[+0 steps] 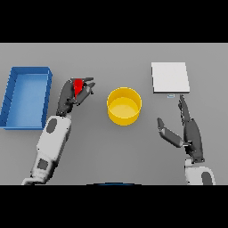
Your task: Pick up the red beaker and tilt it to pour out 1 green nut into yellow bowl. Pick up the yellow bowl and place it on the metallic measuring scale.
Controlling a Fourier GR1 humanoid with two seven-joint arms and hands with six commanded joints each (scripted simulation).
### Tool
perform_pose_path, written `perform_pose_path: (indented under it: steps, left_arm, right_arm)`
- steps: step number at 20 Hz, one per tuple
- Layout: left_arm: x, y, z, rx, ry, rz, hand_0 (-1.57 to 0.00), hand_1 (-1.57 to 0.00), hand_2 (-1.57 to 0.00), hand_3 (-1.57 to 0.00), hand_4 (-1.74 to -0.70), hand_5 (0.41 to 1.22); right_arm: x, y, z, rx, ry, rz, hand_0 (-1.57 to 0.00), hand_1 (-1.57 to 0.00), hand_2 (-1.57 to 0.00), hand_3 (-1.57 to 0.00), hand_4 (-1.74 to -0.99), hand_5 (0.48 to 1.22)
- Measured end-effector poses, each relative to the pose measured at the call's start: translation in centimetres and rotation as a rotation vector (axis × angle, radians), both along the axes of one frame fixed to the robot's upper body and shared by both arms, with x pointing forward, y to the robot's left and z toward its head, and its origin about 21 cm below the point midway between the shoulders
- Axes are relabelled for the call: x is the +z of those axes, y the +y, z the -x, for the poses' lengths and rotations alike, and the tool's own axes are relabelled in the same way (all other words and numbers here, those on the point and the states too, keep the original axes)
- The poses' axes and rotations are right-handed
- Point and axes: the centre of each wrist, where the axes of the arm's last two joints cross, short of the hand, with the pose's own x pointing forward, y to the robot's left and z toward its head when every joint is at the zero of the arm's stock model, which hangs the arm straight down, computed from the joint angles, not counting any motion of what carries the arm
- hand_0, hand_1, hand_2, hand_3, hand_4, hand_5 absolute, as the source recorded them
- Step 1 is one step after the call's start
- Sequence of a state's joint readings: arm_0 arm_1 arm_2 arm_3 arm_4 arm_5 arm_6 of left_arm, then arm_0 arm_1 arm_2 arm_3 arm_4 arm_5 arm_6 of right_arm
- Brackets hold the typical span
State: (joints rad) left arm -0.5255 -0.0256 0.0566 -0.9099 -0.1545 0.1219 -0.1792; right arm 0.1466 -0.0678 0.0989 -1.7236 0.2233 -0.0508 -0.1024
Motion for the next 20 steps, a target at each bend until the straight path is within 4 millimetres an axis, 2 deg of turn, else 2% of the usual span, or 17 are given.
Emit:
perform_pose_path:
  steps: [2,4,5,7,9,11,17,18,20]
  left_arm:
    - [1.2,0.0,-0.5,0.019,-0.029,0.034,-1.53,-1.53,-1.53,-1.52,-1.69,1.118]
    - [2.2,0.7,-0.6,0.030,-0.059,0.013,-1.55,-1.55,-1.55,-1.54,-1.71,1.114]
    - [2.8,0.4,-0.5,0.011,-0.088,-0.007,-1.55,-1.55,-1.55,-1.54,-1.72,1.114]
    - [4.6,-0.4,-0.7,-0.032,-0.117,-0.073,-1.56,-1.56,-1.56,-1.55,-1.72,1.117]
    - [5.8,-0.1,-0.9,-0.074,-0.099,-0.206,-1.56,-1.56,-1.56,-1.56,-1.73,1.124]
    - [7.1,-0.7,-1.1,-0.126,-0.095,-0.319,-1.56,-1.56,-1.56,-1.56,-1.73,1.122]
    - [8.1,-2.0,-0.8,-0.176,-0.079,-0.498,-1.57,-1.57,-1.57,-1.57,-1.74,1.117]
    - [8.3,-2.1,-0.9,-0.178,-0.079,-0.573,-1.57,-1.57,-1.57,-1.57,-1.74,1.128]
    - [8.5,-3.0,-1.0,-0.190,-0.085,-0.718,-1.57,-1.57,-1.57,-1.57,-1.74,1.133]
  right_arm:
    - [0.0,-0.1,-0.1,-0.005,0.003,0.012,0.00,0.00,0.00,0.00,-1.259,0.647]
    - [0.0,-0.3,-0.1,-0.002,0.000,0.026,0.00,0.00,0.00,0.00,-1.263,0.652]
    - [0.0,-0.4,-0.1,-0.002,-0.007,0.027,0.00,0.00,0.00,0.00,-1.263,0.654]
    - [0.1,0.0,-0.1,0.006,-0.010,0.026,0.00,0.00,0.00,0.00,-1.261,0.661]
    - [0.2,-0.5,-0.2,0.006,-0.011,0.035,0.00,0.00,0.00,0.00,-1.253,0.666]
    - [0.2,-0.6,0.2,0.002,-0.017,0.050,0.00,0.00,0.00,0.00,-1.256,0.674]
    - [0.3,-0.5,-0.1,-0.001,0.011,0.046,0.00,0.00,0.00,0.00,-1.255,0.681]
    - [0.0,-0.1,0.1,0.005,0.018,0.045,0.00,0.00,0.00,0.00,-1.254,0.683]
    - [0.1,-0.4,0.4,0.009,0.007,0.041,0.00,0.00,0.00,0.00,-1.254,0.687]
